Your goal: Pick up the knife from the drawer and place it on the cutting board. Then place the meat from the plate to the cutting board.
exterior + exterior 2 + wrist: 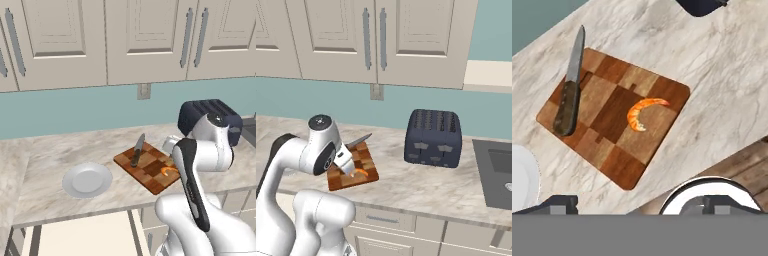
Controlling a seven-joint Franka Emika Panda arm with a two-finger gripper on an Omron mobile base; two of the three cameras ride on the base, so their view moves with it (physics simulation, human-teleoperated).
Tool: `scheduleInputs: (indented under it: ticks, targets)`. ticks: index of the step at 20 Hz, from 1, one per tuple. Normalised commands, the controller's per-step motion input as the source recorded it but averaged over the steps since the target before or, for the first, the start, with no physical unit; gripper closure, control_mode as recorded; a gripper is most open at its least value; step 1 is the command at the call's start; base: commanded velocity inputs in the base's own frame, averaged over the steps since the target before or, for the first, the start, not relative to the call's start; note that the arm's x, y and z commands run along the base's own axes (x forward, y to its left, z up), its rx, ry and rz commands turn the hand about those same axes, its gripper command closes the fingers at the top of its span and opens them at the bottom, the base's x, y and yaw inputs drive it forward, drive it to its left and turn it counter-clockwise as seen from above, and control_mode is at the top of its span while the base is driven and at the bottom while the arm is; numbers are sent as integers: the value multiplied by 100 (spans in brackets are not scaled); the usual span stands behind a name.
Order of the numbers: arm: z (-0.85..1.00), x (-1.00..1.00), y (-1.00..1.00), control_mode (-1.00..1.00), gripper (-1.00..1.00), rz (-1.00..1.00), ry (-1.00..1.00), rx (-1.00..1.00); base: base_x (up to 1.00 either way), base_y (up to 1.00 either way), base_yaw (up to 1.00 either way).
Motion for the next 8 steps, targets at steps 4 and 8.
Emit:
scheduleInputs:
  ticks: [4, 8]
  targets:
    - [10, -19, 1, -100, -100, 0, -13, -1, 0, 0, 0]
    - [0, 0, 0, -100, -100, 0, 0, 0, 0, 0, 0]
